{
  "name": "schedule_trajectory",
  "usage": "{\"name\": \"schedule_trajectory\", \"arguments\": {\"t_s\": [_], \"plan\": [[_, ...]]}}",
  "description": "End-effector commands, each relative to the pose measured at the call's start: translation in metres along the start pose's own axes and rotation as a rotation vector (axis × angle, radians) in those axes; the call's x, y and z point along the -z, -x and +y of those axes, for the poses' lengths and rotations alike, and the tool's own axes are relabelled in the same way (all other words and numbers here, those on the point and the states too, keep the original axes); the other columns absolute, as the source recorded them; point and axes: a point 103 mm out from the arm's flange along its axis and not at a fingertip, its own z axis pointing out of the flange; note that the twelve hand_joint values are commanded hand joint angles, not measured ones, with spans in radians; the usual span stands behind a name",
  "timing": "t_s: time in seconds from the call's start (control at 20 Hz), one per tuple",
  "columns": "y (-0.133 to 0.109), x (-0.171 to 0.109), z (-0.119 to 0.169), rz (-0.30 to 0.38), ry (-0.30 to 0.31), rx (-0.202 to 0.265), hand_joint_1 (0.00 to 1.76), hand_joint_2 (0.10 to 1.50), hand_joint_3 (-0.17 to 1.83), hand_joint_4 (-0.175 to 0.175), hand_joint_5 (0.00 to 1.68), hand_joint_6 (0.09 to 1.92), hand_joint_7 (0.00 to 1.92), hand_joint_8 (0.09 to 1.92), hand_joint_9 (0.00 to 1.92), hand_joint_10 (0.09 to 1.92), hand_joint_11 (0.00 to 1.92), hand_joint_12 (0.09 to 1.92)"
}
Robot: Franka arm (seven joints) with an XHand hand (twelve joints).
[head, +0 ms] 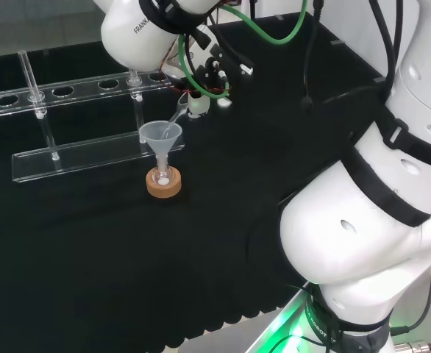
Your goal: Pour all the NaCl from the weighing funnel into the round-bottom flask.
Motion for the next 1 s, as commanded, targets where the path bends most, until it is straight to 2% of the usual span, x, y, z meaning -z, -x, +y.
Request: {"name": "schedule_trajectory", "arguments": {"t_s": [0.05,1.0], "plan": [[-0.0010,0.0028,-0.0006,-0.019,0.000,0.003,1.12,0.68,0.58,0.175,1.31,0.59,0.74,0.61,1.12,0.20,0.96,0.94],[-0.0039,0.0117,-0.0016,-0.098,-0.013,0.012,1.12,0.68,0.58,0.175,1.31,0.58,0.74,0.61,1.12,0.19,0.97,0.93]]}}
